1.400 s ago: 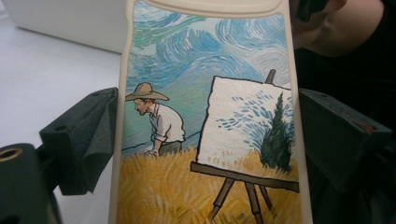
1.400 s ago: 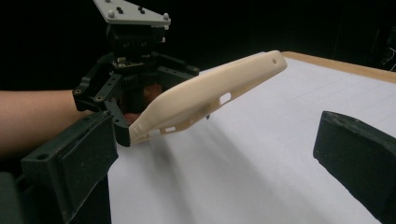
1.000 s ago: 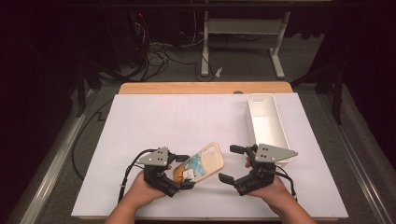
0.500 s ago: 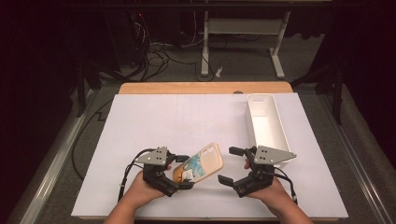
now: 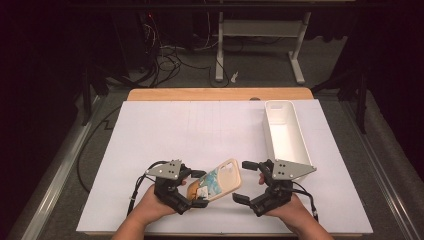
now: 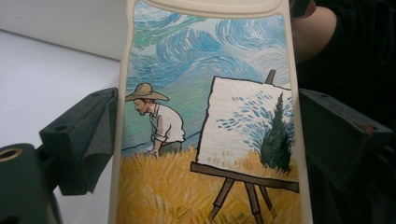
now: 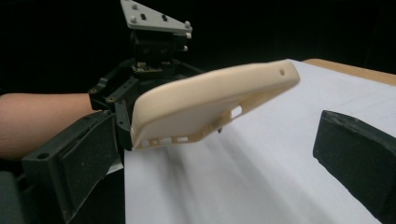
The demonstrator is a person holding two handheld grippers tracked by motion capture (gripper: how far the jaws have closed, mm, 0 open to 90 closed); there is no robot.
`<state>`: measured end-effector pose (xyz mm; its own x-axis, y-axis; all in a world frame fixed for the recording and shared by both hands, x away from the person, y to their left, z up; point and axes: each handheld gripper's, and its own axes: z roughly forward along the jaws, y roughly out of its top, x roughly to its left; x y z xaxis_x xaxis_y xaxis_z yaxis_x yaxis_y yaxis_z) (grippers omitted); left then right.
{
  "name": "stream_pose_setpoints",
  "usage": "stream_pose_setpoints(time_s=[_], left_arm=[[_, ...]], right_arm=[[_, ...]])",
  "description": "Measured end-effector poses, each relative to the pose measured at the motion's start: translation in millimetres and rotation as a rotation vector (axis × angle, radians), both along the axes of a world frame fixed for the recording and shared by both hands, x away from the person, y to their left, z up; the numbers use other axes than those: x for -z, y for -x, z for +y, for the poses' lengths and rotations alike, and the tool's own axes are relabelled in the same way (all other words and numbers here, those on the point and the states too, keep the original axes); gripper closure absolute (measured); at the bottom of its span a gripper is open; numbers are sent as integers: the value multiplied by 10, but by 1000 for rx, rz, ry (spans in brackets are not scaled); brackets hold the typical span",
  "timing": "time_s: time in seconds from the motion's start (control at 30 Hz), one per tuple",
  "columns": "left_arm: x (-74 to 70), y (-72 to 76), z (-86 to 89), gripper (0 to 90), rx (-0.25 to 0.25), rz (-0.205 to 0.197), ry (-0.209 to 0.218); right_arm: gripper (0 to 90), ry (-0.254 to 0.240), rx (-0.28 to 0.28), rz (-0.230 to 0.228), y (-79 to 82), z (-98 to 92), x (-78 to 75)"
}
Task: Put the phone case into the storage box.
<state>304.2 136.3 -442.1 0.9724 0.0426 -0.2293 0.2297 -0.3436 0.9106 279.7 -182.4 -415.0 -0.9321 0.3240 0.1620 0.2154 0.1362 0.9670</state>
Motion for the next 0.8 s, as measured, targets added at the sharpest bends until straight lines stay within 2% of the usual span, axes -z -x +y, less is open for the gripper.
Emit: stream_pose_setpoints(time_s=[0.37, 0.8], left_arm=[[27, 29, -77, 115, 50, 11, -10], [24, 46, -100, 115, 96, 16, 15]], right_arm=[[6, -46, -49, -11, 27, 33, -5], [18, -72, -81, -12, 24, 57, -1]])
